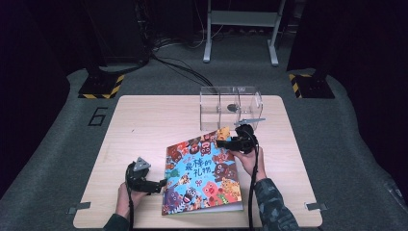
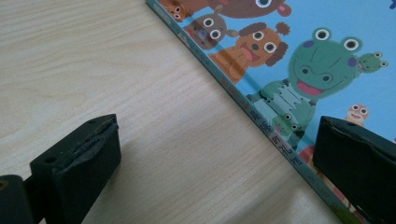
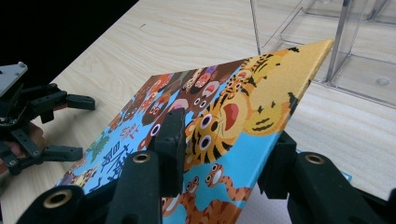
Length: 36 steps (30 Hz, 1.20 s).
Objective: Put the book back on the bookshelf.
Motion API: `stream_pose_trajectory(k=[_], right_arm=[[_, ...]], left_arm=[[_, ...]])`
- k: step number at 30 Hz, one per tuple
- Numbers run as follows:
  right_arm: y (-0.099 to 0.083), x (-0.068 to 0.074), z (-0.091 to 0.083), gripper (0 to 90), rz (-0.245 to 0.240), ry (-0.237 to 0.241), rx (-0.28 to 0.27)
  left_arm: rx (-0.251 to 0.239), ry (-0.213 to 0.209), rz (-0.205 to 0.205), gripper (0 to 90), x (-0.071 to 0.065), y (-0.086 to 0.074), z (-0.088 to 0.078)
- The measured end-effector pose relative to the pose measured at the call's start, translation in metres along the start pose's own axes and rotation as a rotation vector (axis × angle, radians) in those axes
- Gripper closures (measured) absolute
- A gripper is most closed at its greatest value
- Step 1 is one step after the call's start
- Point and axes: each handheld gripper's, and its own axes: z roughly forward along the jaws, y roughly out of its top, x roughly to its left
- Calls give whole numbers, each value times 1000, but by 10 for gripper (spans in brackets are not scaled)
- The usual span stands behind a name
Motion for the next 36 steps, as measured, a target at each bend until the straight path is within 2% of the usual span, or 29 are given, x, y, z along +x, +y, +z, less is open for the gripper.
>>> stream_pose_trajectory(k=[1, 3, 4, 6, 14, 19, 31, 34, 36], right_arm=[[-1, 1, -1, 591, -3, -1, -4], [-2, 1, -2, 591, -15, -5, -12], [-3, 2, -2, 591, -10, 0, -15], [-4, 1, -3, 590, -26, -2, -24], [-7, 8, -10, 588, -73, -13, -65], [-12, 10, -14, 588, -102, -10, -110], [-20, 19, -25, 587, -160, -8, -191], [-22, 20, -27, 587, -174, -7, -207], [-23, 21, -28, 588, -182, -7, -218]], left_arm=[[11, 2, 12, 8, 1, 1, -1], [-5, -1, -20, 5, 0, 2, -1], [-2, -22, -18, 1, 1, 3, -2], [-5, -33, -39, 0, 1, 5, -2], [-5, -78, -61, 0, -2, 14, -3], [-1, -112, -75, 0, -4, 16, 0], [8, -190, -75, 0, -13, 25, 4], [15, -200, -49, 0, -15, 27, 4], [13, -211, -48, 0, -17, 29, 4]])
